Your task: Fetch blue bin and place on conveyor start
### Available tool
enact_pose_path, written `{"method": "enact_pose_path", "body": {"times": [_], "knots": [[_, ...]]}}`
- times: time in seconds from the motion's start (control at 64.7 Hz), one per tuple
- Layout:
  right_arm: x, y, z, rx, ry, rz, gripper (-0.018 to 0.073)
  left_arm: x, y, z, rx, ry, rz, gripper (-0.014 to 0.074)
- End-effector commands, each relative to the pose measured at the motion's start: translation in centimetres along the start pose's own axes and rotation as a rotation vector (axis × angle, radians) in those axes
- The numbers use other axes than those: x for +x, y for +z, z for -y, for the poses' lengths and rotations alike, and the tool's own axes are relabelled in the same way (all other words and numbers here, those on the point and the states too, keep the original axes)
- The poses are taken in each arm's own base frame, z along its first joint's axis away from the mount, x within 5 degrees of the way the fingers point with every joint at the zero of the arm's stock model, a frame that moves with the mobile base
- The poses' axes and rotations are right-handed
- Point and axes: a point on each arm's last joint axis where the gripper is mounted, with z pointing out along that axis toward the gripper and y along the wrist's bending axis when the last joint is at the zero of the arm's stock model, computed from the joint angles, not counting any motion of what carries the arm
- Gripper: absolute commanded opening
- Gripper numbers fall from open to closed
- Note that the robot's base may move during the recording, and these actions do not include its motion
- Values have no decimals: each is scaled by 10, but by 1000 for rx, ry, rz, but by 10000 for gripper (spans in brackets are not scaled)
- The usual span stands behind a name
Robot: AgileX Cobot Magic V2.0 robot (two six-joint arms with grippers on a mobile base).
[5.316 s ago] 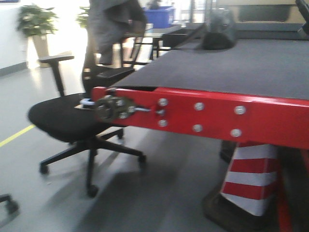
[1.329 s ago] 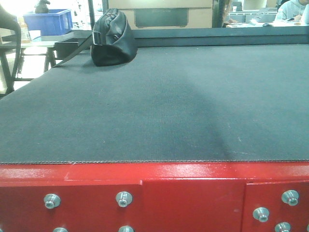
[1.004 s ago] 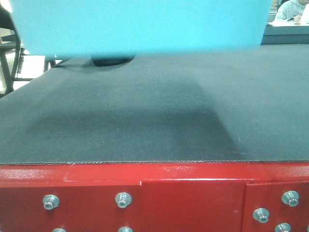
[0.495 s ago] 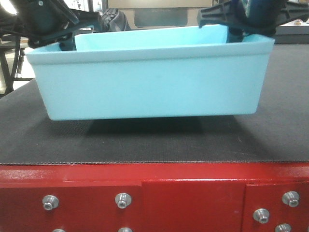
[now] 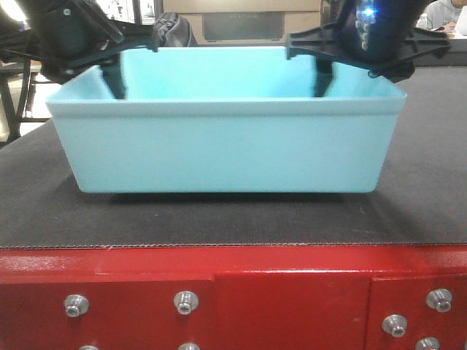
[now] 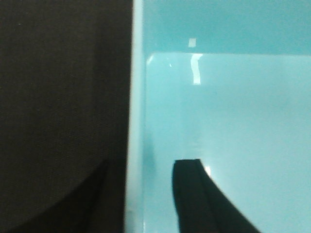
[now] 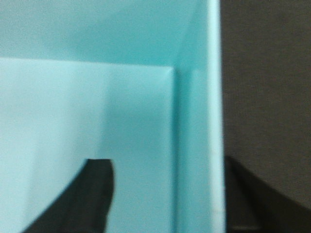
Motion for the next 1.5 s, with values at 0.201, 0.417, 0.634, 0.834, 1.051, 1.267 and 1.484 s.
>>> {"method": "enact_pose_path", "body": {"times": [0.201, 0.417, 0.634, 0.834, 1.051, 1.267, 1.484], "knots": [[-2, -6, -1, 14, 4, -4, 370, -5, -6, 5, 22, 0, 33, 461], [-11, -29, 0, -5, 18, 50, 370, -11, -13, 2, -23, -10, -2, 409], [-28, -78, 6, -48, 44, 168, 278, -35, -52, -2, -58, -50, 23, 335], [-37, -120, 12, -85, 68, 267, -109, -40, -100, -6, 16, -51, 57, 60], [-27, -151, 10, -138, -75, 347, -165, -37, -131, 6, 225, 32, 66, -111], [10, -156, 14, -263, -115, 435, -165, -16, -149, 10, 411, 67, 217, -111], [39, -169, 25, -317, -126, 485, -165, 30, -159, -9, 434, -5, 355, -111]]}}
